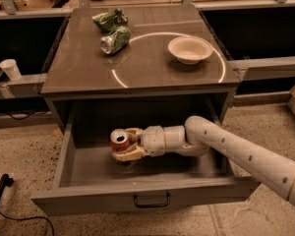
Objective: Place coke can into top drawer
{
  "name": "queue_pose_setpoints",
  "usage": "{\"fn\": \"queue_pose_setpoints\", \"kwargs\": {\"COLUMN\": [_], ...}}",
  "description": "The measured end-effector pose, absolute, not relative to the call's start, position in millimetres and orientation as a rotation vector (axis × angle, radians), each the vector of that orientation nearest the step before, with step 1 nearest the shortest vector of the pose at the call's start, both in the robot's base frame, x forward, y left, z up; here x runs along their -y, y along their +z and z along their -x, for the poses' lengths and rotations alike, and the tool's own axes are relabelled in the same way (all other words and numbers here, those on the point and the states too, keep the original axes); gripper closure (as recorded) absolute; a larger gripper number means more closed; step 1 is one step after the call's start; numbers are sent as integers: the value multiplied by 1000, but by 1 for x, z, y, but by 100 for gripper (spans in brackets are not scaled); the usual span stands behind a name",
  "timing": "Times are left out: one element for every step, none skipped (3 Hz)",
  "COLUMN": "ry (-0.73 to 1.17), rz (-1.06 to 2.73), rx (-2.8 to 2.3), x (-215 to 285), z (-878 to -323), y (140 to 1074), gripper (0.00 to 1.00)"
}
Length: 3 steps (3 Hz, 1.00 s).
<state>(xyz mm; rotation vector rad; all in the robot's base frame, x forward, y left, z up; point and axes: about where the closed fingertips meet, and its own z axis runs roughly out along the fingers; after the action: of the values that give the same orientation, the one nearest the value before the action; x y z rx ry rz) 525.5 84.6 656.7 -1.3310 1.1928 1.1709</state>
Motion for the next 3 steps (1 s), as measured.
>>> {"fn": "queue_pose_setpoints", "kwargs": {"ry": [1151, 1150, 1150], "rz": [1331, 1331, 1331], "rx": [-1194, -1194, -1194], "x": [-91, -92, -92], "z": [-527, -527, -527], "y": [648, 648, 648], "gripper": [100, 81, 58]}}
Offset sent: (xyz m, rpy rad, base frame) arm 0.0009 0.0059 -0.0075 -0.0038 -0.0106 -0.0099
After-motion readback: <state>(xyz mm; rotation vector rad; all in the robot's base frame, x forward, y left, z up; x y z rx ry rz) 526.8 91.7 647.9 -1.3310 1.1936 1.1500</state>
